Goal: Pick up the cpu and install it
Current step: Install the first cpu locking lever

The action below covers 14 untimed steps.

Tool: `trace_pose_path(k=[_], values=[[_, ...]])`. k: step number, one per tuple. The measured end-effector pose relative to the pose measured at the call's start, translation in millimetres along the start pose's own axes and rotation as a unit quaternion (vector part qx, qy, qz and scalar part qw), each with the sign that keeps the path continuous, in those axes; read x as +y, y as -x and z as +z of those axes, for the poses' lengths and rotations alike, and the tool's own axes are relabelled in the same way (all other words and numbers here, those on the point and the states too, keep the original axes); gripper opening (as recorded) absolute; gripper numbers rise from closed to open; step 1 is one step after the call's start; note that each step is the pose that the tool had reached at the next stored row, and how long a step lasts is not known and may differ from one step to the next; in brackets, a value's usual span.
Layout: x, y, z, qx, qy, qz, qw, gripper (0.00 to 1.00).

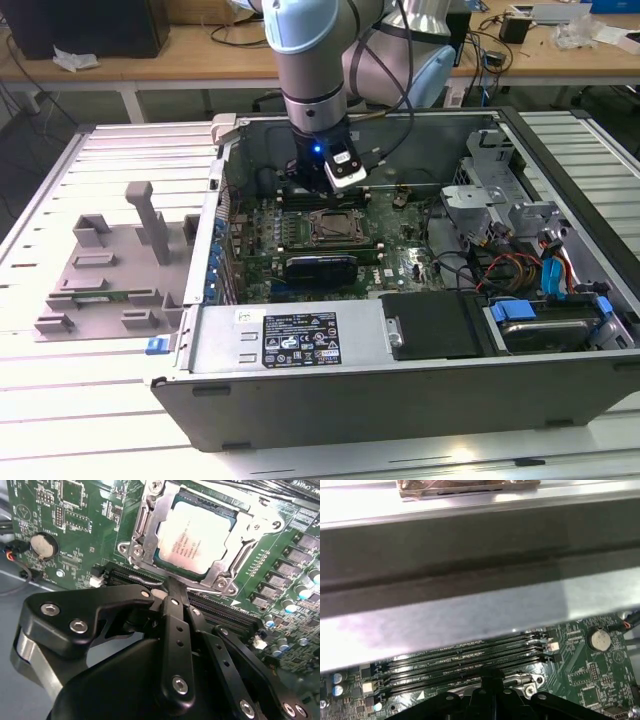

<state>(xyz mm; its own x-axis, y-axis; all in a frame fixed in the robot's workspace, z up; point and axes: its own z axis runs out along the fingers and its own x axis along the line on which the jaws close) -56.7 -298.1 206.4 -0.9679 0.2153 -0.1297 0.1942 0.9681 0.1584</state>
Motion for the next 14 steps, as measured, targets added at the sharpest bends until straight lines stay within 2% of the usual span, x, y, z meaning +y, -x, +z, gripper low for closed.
trace_pose_path(k=[6,8,9,10,11,14], values=[[4.3,-0.8,0.7,-0.0029,-0.0014,0.010,0.9999,0.11],[4.3,-0.8,1.1,-0.0087,-0.0009,0.011,0.9999,0.11],[4.2,-0.9,1.3,-0.0132,-0.0006,0.012,0.9998,0.11],[4.1,-1.0,1.4,-0.0162,-0.0002,0.012,0.9998,0.11],[4.1,-1.8,1.5,-0.0211,0.0008,0.013,0.9997,0.11],[3.6,-4.8,1.2,-0.0236,0.0009,0.015,0.9996,0.11]])
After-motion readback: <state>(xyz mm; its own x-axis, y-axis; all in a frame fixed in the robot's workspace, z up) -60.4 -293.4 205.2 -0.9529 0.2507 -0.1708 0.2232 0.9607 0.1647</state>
